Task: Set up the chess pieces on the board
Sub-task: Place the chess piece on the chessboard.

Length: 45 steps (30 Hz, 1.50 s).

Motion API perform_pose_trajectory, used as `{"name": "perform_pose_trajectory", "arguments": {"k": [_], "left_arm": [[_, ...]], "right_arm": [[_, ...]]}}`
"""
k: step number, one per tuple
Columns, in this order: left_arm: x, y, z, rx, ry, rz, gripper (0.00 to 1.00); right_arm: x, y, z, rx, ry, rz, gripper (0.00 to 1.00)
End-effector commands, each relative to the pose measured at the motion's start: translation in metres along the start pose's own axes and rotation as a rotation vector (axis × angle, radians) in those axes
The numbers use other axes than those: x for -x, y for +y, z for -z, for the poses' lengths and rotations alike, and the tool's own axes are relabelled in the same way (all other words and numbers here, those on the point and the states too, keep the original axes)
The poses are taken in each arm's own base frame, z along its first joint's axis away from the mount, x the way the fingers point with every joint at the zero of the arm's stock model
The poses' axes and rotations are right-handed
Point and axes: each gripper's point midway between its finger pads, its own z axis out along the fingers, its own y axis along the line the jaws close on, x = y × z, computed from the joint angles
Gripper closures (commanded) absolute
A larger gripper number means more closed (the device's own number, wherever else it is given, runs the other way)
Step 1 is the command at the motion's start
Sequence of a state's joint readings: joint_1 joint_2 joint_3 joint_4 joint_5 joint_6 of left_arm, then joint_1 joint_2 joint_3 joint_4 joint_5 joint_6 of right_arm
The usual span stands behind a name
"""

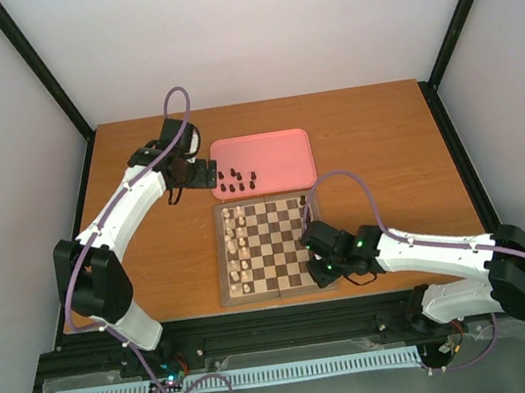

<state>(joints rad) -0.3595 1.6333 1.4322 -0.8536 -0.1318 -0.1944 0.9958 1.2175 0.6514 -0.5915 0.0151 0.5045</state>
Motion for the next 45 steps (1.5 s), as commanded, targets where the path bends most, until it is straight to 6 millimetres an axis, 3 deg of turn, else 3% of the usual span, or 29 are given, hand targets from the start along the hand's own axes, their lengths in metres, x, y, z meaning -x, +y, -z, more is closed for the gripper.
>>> {"name": "perform_pose_trajectory", "arguments": {"k": [1, 12, 26, 37, 42, 45], "left_arm": [[0.007, -0.003, 0.001, -0.001, -0.021, -0.014, 0.0], [0.006, -0.003, 0.0, 0.0, -0.017, -0.014, 0.0], [0.007, -0.003, 0.0, -0.001, -0.018, -0.016, 0.0], [0.008, -0.003, 0.002, 0.001, -0.026, -0.016, 0.0], [0.008, -0.002, 0.003, 0.001, -0.027, -0.016, 0.0], [0.009, -0.001, 0.006, 0.005, -0.034, -0.016, 0.0]], "right_arm": [[0.0, 0.0, -0.003, -0.008, -0.011, 0.023, 0.96], [-0.006, -0.003, -0.008, -0.024, 0.021, 0.029, 0.94], [-0.006, -0.004, -0.005, -0.037, 0.035, 0.035, 0.68], [-0.002, 0.004, 0.008, -0.008, 0.039, 0.067, 0.67], [0.008, 0.009, 0.026, -0.003, 0.033, 0.085, 0.65], [0.013, 0.013, 0.039, 0.005, 0.035, 0.083, 0.6]]}}
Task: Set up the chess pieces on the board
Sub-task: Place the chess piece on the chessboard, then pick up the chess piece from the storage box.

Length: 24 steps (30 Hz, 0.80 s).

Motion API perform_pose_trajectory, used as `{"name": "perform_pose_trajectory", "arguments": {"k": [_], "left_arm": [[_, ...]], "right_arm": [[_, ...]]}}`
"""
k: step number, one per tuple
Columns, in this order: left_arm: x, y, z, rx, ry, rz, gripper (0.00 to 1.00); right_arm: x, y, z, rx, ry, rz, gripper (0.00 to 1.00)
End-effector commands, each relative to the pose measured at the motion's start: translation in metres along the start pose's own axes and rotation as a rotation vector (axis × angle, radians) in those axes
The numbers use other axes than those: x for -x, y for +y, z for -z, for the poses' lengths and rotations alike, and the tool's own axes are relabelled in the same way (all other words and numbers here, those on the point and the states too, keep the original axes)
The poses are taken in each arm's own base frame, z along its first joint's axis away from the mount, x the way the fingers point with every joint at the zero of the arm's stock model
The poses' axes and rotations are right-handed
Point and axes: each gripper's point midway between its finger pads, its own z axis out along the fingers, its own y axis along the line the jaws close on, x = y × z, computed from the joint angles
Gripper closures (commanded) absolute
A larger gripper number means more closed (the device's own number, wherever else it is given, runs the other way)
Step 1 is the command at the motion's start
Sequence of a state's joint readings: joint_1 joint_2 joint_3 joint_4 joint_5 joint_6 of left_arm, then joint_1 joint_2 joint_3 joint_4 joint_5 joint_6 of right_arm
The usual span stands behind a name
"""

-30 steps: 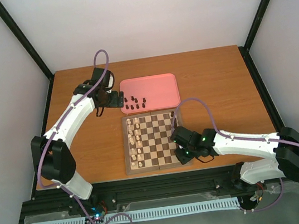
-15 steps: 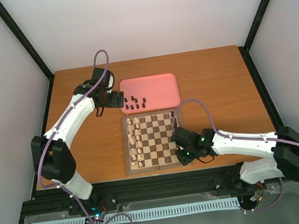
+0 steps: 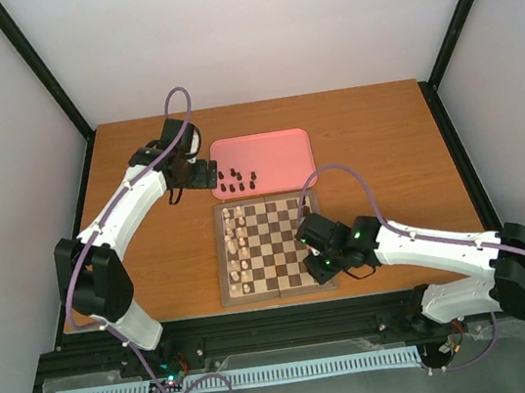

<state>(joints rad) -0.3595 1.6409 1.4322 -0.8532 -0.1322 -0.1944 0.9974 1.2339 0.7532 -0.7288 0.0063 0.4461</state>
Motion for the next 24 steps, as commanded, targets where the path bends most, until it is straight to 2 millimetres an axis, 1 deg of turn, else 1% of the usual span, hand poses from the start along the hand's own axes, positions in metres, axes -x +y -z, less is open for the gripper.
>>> {"name": "perform_pose_trajectory", "arguments": {"k": [1, 3, 7, 9, 11, 13, 15, 19, 21, 22, 24], "left_arm": [[0.01, -0.001, 0.009, 0.004, -0.041, -0.017, 0.0], [0.009, -0.001, 0.009, 0.004, -0.04, -0.017, 0.0], [0.009, -0.002, 0.009, 0.001, -0.039, -0.017, 0.0], [0.01, -0.001, 0.01, 0.001, -0.041, -0.017, 0.0], [0.01, -0.002, 0.011, 0.0, -0.043, -0.016, 0.0], [0.011, -0.001, 0.013, 0.003, -0.048, -0.016, 0.0], [0.013, 0.001, 0.016, 0.012, -0.057, -0.016, 0.0], [0.02, 0.001, 0.024, 0.009, -0.07, -0.004, 0.0], [0.023, 0.0, 0.028, 0.0, -0.075, 0.004, 0.0], [0.024, -0.001, 0.03, -0.004, -0.08, 0.007, 0.0], [0.026, -0.001, 0.034, -0.008, -0.085, 0.012, 0.0]], "right_arm": [[0.01, 0.009, 0.027, 0.023, -0.018, 0.022, 0.59], [0.014, 0.011, 0.035, 0.025, -0.024, 0.026, 0.56], [0.025, 0.014, 0.051, 0.018, -0.04, 0.042, 0.43], [0.033, 0.013, 0.06, 0.001, -0.06, 0.055, 0.33], [0.048, 0.012, 0.073, -0.029, -0.092, 0.085, 0.23], [0.071, 0.011, 0.085, -0.053, -0.131, 0.109, 0.18], [0.099, 0.007, 0.091, -0.071, -0.156, 0.115, 0.16], [0.167, -0.016, 0.091, -0.111, -0.217, 0.082, 0.16], [0.199, -0.03, 0.083, -0.117, -0.237, 0.044, 0.18], [0.212, -0.039, 0.069, -0.119, -0.219, 0.018, 0.21], [0.236, -0.049, 0.051, -0.114, -0.203, -0.011, 0.27]]}}
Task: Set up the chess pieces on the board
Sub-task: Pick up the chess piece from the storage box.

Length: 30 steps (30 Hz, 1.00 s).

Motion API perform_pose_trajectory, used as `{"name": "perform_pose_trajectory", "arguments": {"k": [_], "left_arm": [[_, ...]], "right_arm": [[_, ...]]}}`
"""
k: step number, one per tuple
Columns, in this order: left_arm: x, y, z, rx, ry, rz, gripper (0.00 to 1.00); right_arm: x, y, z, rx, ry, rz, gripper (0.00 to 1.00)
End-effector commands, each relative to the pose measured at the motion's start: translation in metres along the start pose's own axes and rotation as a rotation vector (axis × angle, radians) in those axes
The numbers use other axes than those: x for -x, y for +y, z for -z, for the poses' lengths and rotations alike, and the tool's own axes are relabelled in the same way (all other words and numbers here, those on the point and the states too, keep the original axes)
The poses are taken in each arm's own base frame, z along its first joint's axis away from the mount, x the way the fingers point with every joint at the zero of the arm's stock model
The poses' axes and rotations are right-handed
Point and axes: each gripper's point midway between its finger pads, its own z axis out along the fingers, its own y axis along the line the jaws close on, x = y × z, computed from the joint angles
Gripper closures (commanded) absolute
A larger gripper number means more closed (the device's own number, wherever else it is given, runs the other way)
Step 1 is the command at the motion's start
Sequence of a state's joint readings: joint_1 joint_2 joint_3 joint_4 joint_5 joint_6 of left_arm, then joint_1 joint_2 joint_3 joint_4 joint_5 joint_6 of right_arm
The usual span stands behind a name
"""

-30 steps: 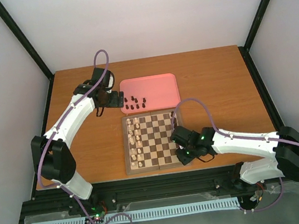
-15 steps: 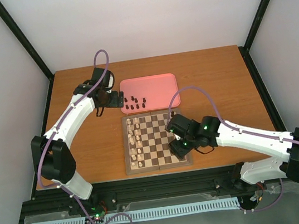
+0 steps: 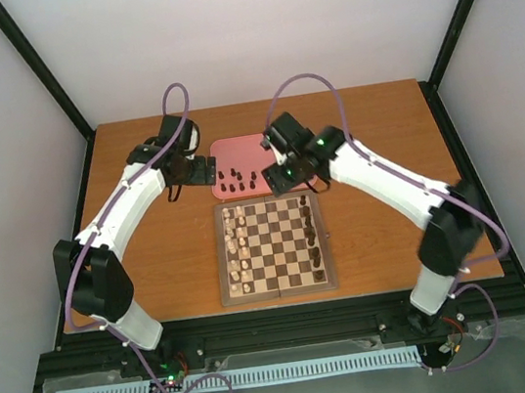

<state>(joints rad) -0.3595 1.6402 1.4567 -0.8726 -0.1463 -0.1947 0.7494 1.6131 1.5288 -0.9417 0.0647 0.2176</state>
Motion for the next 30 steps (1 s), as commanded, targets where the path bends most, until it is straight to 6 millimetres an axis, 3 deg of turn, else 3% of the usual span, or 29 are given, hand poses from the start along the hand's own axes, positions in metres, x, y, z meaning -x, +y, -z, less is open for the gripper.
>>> {"name": "perform_pose_trajectory", "arguments": {"k": [1, 6, 11, 20, 30], "left_arm": [[0.023, -0.004, 0.03, -0.027, -0.08, 0.012, 0.0], [0.023, -0.004, 0.034, -0.035, -0.087, 0.019, 0.0], [0.022, -0.008, 0.035, -0.056, -0.081, 0.025, 0.0], [0.018, -0.003, 0.034, -0.027, -0.074, 0.027, 0.0], [0.018, -0.004, 0.03, -0.03, -0.061, 0.033, 0.0]], "right_arm": [[0.041, -0.018, -0.047, -0.013, 0.015, -0.006, 0.29], [0.084, -0.009, -0.099, 0.002, 0.012, 0.03, 0.33], [0.097, -0.003, -0.146, 0.017, 0.048, 0.013, 0.42], [0.088, -0.02, -0.192, 0.02, 0.106, -0.063, 0.55], [0.078, -0.024, -0.22, 0.068, 0.143, -0.086, 0.61]]}}
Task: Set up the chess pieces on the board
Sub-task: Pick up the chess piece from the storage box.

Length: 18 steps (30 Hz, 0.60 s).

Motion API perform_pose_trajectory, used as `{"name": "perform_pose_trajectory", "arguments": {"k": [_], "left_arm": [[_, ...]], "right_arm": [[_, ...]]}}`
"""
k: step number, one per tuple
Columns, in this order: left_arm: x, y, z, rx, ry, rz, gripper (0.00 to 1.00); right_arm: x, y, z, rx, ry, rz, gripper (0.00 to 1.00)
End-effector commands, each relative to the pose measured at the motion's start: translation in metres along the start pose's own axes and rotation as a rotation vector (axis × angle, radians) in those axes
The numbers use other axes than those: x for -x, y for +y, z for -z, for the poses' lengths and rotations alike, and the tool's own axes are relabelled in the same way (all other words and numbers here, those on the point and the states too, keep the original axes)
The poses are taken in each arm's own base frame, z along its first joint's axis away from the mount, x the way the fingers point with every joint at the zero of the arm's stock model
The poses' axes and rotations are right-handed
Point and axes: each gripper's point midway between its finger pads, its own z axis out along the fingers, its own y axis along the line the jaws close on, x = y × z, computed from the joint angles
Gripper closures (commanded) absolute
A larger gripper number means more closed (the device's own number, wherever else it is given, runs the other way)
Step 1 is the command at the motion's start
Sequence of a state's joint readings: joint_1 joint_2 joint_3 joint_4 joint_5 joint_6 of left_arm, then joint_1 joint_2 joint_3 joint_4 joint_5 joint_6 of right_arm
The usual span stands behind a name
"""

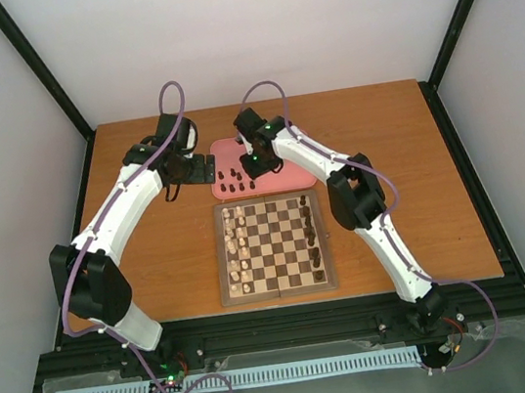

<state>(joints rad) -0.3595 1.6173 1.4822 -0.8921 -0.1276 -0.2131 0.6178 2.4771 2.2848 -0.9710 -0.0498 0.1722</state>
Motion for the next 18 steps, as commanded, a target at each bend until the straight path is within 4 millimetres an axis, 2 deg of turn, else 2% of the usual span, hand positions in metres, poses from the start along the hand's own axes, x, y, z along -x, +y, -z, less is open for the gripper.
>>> {"name": "perform_pose_trajectory", "arguments": {"k": [1, 14, 18], "left_arm": [[0.012, -0.003, 0.015, -0.008, -0.035, 0.011, 0.0], [0.011, -0.006, 0.007, -0.015, -0.012, 0.003, 0.0], [0.009, -0.005, 0.006, -0.012, -0.009, 0.0, 0.0]], "right_arm": [[0.004, 0.003, -0.01, 0.053, 0.002, -0.015, 0.62], [0.005, 0.002, -0.029, 0.069, 0.012, -0.028, 0.64], [0.008, -0.001, -0.03, 0.058, 0.003, -0.034, 0.68]]}}
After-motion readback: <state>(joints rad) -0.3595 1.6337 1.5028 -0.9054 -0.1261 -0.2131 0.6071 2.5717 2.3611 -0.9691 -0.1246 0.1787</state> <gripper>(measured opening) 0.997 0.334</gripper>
